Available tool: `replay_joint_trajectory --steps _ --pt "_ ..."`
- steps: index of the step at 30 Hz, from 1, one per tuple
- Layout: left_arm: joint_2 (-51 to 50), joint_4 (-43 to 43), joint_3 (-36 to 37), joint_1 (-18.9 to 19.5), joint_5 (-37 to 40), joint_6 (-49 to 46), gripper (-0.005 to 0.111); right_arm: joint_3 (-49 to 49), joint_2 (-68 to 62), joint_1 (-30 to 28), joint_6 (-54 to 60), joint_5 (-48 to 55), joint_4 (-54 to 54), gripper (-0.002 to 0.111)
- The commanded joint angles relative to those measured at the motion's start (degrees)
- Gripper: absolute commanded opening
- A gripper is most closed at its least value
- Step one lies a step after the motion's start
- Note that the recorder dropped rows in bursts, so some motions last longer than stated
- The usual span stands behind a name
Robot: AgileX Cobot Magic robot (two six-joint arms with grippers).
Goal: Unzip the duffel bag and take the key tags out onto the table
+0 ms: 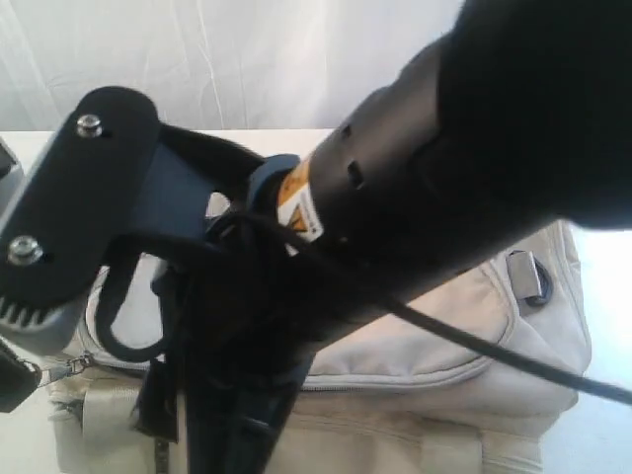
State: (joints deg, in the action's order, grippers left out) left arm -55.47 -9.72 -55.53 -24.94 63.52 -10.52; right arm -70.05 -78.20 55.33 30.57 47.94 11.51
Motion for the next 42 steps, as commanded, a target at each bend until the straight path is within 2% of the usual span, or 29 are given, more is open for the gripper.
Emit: replay_joint_trajectory --steps 1,6,11,17,20,22,26,29,35,42 --pt "0.08 -3.44 -2.77 4.4 1.95 -4.62 0.0 -0.17 -3.4 1.71 0.65 -7.38 -2.67 0.057" --pt "0.08 -3.57 -3.97 7.16 1.96 -6.91 0.0 -0.17 -7.5 2.93 0.65 -12.29 -2.77 0.055" --pt "0.05 -3.53 -3.97 7.71 2.34 -7.67 0.0 -0.17 -11.47 2.93 -0.65 -13.17 -3.98 0.042" --pt "0.05 -3.53 -3.97 7.71 2.71 -7.9 0.0 -0.17 -13.18 2.93 -8.33 -12.56 -9.56 0.03" --pt "0.05 -3.53 -3.97 7.71 2.72 -8.59 0.0 -0.17 -13.18 2.93 -9.34 -11.6 -11.51 0.015" --pt "0.05 -3.53 -3.97 7.71 2.32 -8.72 0.0 -0.17 -13.18 2.93 -10.47 -11.6 -11.51 0.0" --pt "0.05 -1.31 -3.97 7.71 0.89 -8.72 0.0 -0.04 -13.18 2.93 -12.89 -11.6 -11.51 0.0" --pt "0.05 4.71 -3.97 7.71 -1.15 -7.31 0.0 0.16 -13.18 2.93 -13.18 -9.01 -11.51 0.0" --pt "-4.13 5.32 -3.97 7.71 -7.4 -7.31 0.0 1.73 -10.13 2.93 -14.16 -7.51 -11.51 0.0" --pt "-9.71 5.47 -3.97 7.71 -18.42 -7.31 0.0 7.38 -4.44 2.93 -15.43 -7.73 -11.51 0.0"
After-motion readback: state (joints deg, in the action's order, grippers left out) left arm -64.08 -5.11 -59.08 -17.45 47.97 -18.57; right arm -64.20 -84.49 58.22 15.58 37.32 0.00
